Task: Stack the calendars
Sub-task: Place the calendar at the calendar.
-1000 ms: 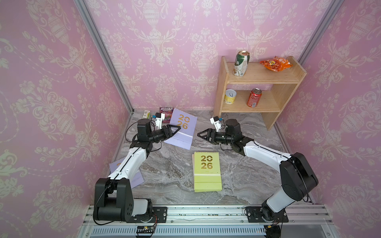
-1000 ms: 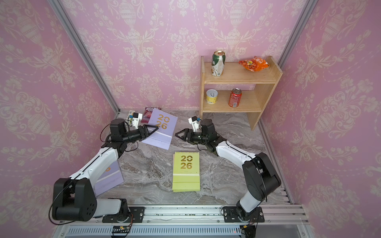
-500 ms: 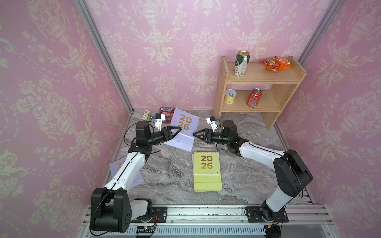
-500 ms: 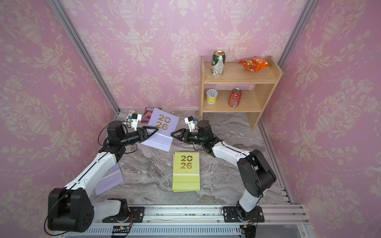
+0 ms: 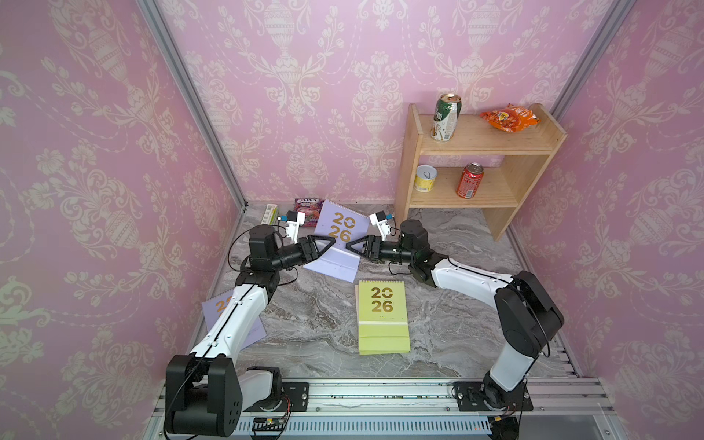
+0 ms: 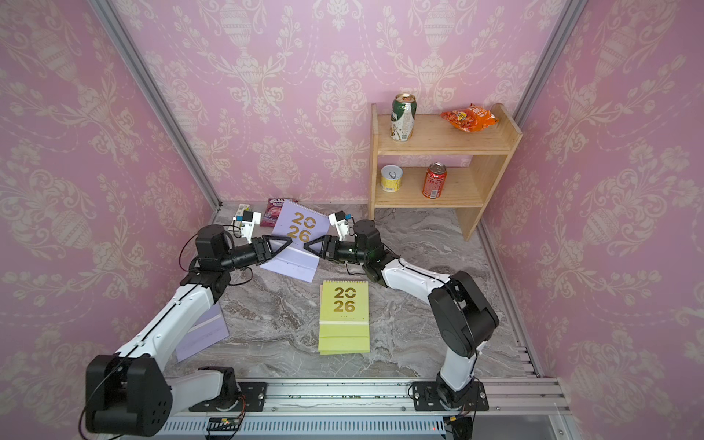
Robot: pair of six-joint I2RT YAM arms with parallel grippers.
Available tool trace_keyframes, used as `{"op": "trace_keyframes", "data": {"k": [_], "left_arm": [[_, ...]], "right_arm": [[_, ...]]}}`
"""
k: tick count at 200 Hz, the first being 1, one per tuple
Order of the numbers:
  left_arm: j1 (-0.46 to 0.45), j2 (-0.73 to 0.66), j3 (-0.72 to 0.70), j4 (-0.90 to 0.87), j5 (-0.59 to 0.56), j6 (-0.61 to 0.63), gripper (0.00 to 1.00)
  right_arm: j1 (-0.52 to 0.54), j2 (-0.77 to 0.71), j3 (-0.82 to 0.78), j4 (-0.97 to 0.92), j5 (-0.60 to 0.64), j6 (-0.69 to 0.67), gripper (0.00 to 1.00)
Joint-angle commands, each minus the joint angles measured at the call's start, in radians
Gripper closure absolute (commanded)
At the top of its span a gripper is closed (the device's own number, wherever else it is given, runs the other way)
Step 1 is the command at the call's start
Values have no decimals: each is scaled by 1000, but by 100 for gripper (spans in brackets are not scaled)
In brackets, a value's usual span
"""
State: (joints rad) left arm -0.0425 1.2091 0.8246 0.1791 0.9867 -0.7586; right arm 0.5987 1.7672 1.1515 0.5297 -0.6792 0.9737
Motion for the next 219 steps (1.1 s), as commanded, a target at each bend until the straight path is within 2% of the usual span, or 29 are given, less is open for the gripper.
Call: {"op": "trace_keyframes", "data": {"k": [1, 18, 50, 86, 155, 185, 205, 219], "left_arm": [[-5, -39, -8, 54, 44, -13, 98], [-5, -43, -10, 57, 46, -16, 96], [-5, -45, -13, 35, 41, 1, 90], [-5, -51, -15, 20, 32, 12, 75], [-5, -78, -7, 10, 28, 15, 39], [-5, -88, -8, 7, 27, 17, 20], [-5, -97, -9, -4, 20, 31, 12], [-5, -101, -10, -13, 14, 41, 2]], "right_arm": [[13, 28, 53, 61, -17, 22, 47], [20, 32, 52, 75, -14, 27, 61], [24, 34, 56, 73, -7, 30, 81], [27, 9, 47, 51, 1, 15, 100], [24, -48, 34, -25, 22, -36, 100], [20, -78, 31, -65, 33, -59, 100], [7, -109, -24, -82, 33, -68, 100], [-8, -145, -47, -111, 36, -82, 100]]}}
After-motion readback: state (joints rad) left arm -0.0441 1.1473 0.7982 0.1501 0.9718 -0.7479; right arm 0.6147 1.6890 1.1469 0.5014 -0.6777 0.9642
